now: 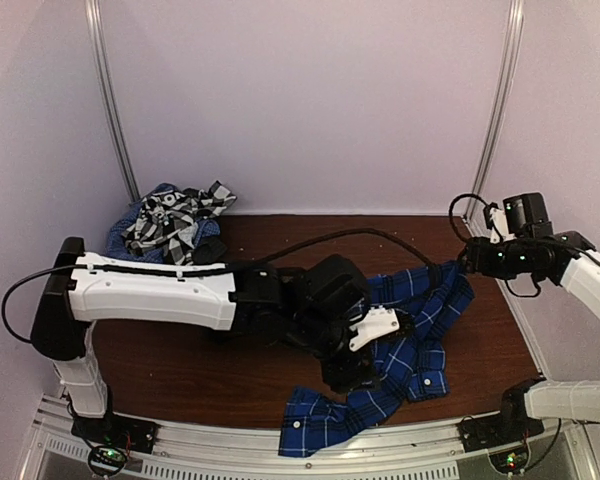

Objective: Fold and stack the long sleeve shirts
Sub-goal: Place the crumpled shirt at the center of the board.

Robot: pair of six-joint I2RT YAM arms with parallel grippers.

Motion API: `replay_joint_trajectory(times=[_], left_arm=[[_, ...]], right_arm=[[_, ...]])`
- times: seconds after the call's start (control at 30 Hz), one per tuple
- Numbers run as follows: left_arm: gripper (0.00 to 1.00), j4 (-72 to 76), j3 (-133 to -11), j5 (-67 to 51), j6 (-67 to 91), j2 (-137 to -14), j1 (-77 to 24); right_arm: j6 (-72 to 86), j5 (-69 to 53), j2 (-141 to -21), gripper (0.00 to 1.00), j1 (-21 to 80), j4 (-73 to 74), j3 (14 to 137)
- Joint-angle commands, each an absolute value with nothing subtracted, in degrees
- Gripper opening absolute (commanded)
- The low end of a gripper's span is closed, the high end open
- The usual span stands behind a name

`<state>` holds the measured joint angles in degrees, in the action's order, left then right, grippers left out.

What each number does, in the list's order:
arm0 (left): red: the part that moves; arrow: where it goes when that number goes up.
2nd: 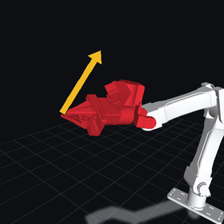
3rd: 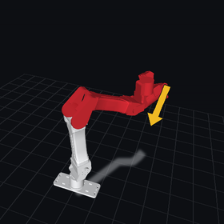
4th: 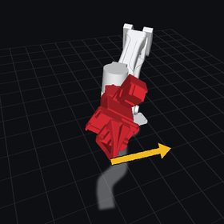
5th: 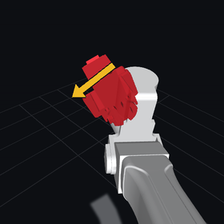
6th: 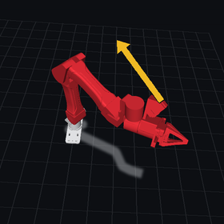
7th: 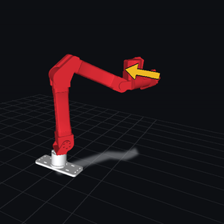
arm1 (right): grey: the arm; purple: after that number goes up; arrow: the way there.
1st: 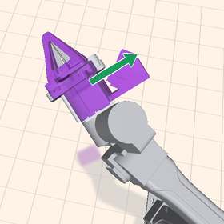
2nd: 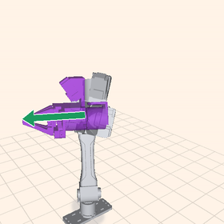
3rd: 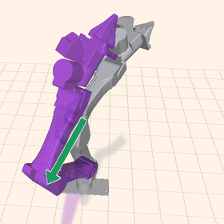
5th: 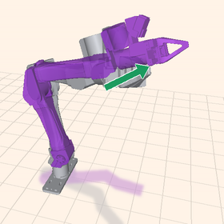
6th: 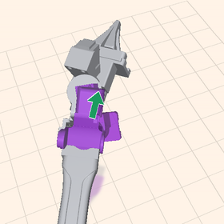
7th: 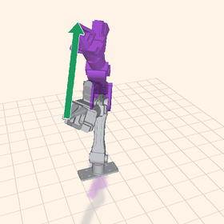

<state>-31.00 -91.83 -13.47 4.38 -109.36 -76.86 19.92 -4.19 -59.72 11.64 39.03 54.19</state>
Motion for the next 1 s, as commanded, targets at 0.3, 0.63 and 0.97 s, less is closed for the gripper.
replay_joint_trajectory(times=[0.3,0.63,0.97], left_arm=[[0.72,-23.9,-72.6,-3.6,15.0,-89.9,-60.5],[0.73,-25.7,-63.6,-0.9,21.2,-82.6,-53.1],[0.74,-26.8,-62.5,1.9,20.8,-82.6,-52.9]], right_arm=[[17.8,-13.5,-55.8,0.65,25.5,35.6,51.0],[12.1,-3.5,-73.1,0.75,38.6,38.2,57.4],[13.3,-1.7,-84.3,0.88,41.0,36.3,57.4]])
